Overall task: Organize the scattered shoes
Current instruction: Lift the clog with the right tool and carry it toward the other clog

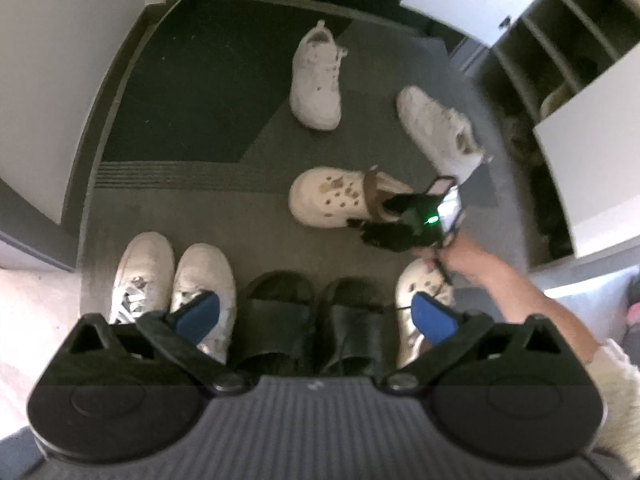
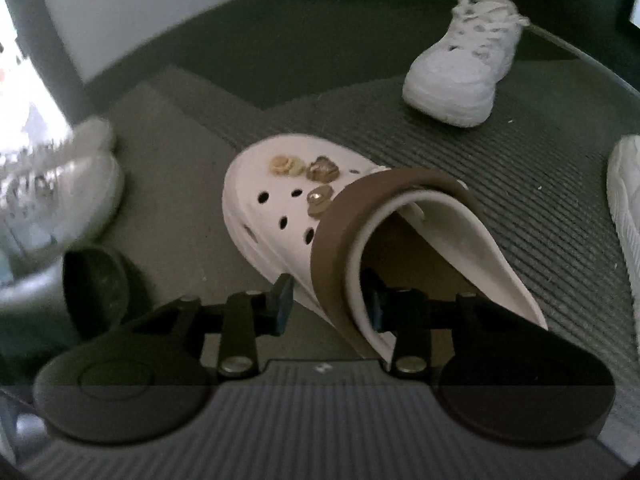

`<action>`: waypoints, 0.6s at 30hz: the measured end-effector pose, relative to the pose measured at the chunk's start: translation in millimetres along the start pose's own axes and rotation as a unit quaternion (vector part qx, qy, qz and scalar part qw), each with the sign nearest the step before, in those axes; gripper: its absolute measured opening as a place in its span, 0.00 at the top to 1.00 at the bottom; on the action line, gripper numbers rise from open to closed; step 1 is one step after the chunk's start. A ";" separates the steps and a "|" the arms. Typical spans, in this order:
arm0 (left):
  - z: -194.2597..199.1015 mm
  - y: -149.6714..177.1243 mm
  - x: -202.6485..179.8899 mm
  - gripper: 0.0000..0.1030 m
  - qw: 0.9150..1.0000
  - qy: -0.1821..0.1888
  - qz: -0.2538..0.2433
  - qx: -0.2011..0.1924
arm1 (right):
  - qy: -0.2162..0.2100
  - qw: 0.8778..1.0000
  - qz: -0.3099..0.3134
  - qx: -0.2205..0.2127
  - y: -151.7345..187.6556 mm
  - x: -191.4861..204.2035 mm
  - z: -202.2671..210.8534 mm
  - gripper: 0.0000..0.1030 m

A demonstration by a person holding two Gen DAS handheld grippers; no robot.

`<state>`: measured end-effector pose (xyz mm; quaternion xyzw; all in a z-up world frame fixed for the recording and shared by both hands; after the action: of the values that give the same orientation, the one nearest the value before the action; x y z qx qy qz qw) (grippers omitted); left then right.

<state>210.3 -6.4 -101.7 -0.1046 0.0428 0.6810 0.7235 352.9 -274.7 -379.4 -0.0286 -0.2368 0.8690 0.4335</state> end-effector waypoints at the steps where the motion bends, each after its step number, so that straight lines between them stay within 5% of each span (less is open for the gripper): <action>1: -4.6 1.0 2.1 0.00 1.000 -0.011 0.005 0.003 | -0.009 1.000 -0.004 -0.008 2.3 -0.5 1.7 0.62; 4: -18.8 -0.4 10.9 0.01 0.999 -0.036 0.023 0.025 | -0.042 0.999 -0.016 -0.024 5.1 -2.5 7.0 0.76; 7: -17.3 -3.9 17.8 0.01 0.998 -0.029 0.054 0.029 | -0.090 0.996 -0.013 -0.020 -0.3 2.0 11.2 0.74; 11: -1.3 -8.7 4.1 0.01 0.999 0.003 0.045 0.003 | -0.072 0.996 0.045 0.025 -14.2 23.2 -9.6 0.72; 14: 6.7 -9.1 -11.7 0.00 1.000 0.008 0.007 -0.022 | -0.055 0.998 0.035 0.013 -22.1 28.3 -19.4 0.74; 18: -0.5 -8.3 -7.6 0.00 1.000 0.002 0.009 -0.007 | -0.057 0.998 -0.019 -0.031 -20.7 26.0 -16.6 0.79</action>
<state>218.1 -14.3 -99.9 -0.1107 0.0404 0.6874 0.7166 356.3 -237.7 -381.1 0.0125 -0.2885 0.8530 0.4347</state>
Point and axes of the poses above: each gripper's, at about its wrist camera, not at the fingertips, and z roughly against the way its jaws point, x to its left, y to its underside, the point moved 2 cm from there along -z, roughly the way its jaws point, and after that the axes turned 10 degrees about x, right-handed, at the moved point
